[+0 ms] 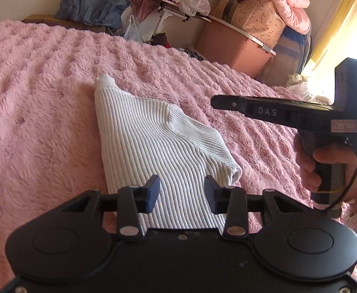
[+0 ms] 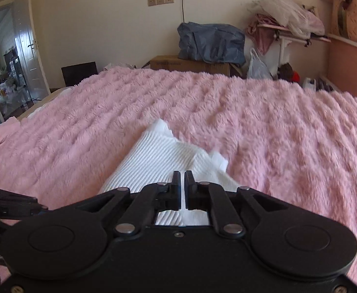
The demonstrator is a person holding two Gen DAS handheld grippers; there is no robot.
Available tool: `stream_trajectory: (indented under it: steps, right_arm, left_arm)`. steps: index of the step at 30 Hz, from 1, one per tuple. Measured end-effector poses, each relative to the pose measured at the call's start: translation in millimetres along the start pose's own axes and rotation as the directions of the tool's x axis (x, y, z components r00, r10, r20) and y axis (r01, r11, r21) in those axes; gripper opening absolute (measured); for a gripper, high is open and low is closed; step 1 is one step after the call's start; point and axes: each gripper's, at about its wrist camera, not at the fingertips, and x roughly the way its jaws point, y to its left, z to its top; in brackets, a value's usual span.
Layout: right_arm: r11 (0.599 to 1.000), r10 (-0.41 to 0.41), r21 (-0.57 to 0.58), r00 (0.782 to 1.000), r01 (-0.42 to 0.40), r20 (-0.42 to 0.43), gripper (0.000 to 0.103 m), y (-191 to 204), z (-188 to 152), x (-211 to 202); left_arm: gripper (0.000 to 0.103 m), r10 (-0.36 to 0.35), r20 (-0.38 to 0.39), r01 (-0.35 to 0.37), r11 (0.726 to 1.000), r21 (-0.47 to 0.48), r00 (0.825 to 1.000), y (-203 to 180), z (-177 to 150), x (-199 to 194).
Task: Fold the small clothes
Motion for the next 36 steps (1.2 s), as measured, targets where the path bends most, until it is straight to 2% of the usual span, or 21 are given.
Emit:
stream_trajectory:
  steps: [2, 4, 6, 8, 13, 14, 15, 18, 22, 26, 30, 31, 33, 36]
  right_arm:
    - [0.999, 0.011, -0.030, 1.000, -0.011, -0.005, 0.007, -7.4, 9.9, 22.9]
    - [0.999, 0.041, -0.022, 0.997, -0.043, -0.060, 0.011, -17.1, 17.4, 49.2]
    - [0.999, 0.033, -0.013, 0.995, -0.035, -0.091, 0.023, -25.0, 18.4, 69.3]
    - [1.000, 0.016, -0.024, 0.992, -0.019, -0.124, 0.028, -29.7, 16.9, 85.3]
    - [0.999, 0.042, 0.003, 0.977, -0.042, -0.211, 0.027, -37.3, 6.9, 112.8]
    - [0.999, 0.043, -0.001, 0.977, -0.044, -0.209, 0.022, -36.6, 5.8, 113.5]
    - [0.999, 0.047, -0.002, 0.976, -0.048, -0.211, 0.005, -36.0, 5.8, 114.0]
    - [1.000, 0.006, -0.019, 0.981, -0.010, -0.193, 0.004, -35.7, 10.4, 111.6]
    - [0.999, -0.016, 0.027, 0.981, 0.022, -0.194, 0.003, -50.1, 18.6, 115.4]
    - [0.999, -0.023, 0.036, 0.975, 0.032, -0.221, 0.003, -51.0, 5.6, 125.8]
    - [0.998, -0.036, 0.035, 0.976, 0.044, -0.214, 0.005, -47.0, 0.1, 124.9]
    - [0.998, -0.040, 0.038, 0.979, 0.049, -0.200, 0.006, -47.0, 1.6, 120.6]
    - [0.998, -0.016, 0.064, 0.987, 0.027, -0.162, 0.016, -48.0, 5.1, 104.7]
    - [0.995, 0.054, 0.083, 0.994, -0.046, -0.093, 0.016, -44.8, 7.3, 66.7]
  left_arm:
    - [0.041, 0.009, -0.011, -0.009, 1.000, -0.012, 1.000, 6.0, 5.4, 7.6]
    - [0.041, 0.011, -0.024, -0.011, 1.000, -0.024, 1.000, 10.9, 5.7, 15.0]
    - [0.041, 0.005, -0.023, -0.005, 0.999, -0.032, 1.000, 13.1, 4.6, 17.9]
    - [0.041, 0.002, -0.024, -0.003, 1.000, -0.029, 1.000, 13.5, 3.1, 19.6]
    - [0.043, -0.008, -0.031, 0.007, 1.000, -0.020, 0.999, 14.7, 2.4, 22.4]
    - [0.043, -0.009, -0.031, 0.009, 1.000, -0.024, 0.999, 15.2, 2.5, 22.8]
    - [0.043, -0.011, -0.031, 0.010, 1.000, -0.030, 0.999, 15.6, 2.8, 22.8]
    - [0.043, -0.018, -0.028, 0.017, 0.999, -0.048, 0.999, 15.1, 6.5, 21.9]
    - [0.044, -0.014, -0.038, 0.012, 0.999, -0.051, 0.999, 12.4, 11.8, 22.9]
    - [0.044, 0.000, -0.050, -0.002, 0.999, -0.041, 0.999, 10.9, 12.3, 27.6]
    - [0.045, 0.008, -0.056, -0.010, 0.999, -0.040, 0.998, 11.4, 11.6, 31.2]
    - [0.045, 0.010, -0.056, -0.012, 0.999, -0.041, 0.998, 9.4, 10.8, 31.0]
    - [0.045, 0.013, -0.056, -0.015, 0.999, -0.044, 0.998, 9.9, 11.8, 30.8]
    - [0.045, 0.005, -0.028, -0.006, 0.998, -0.059, 1.000, 6.9, 13.4, 18.9]
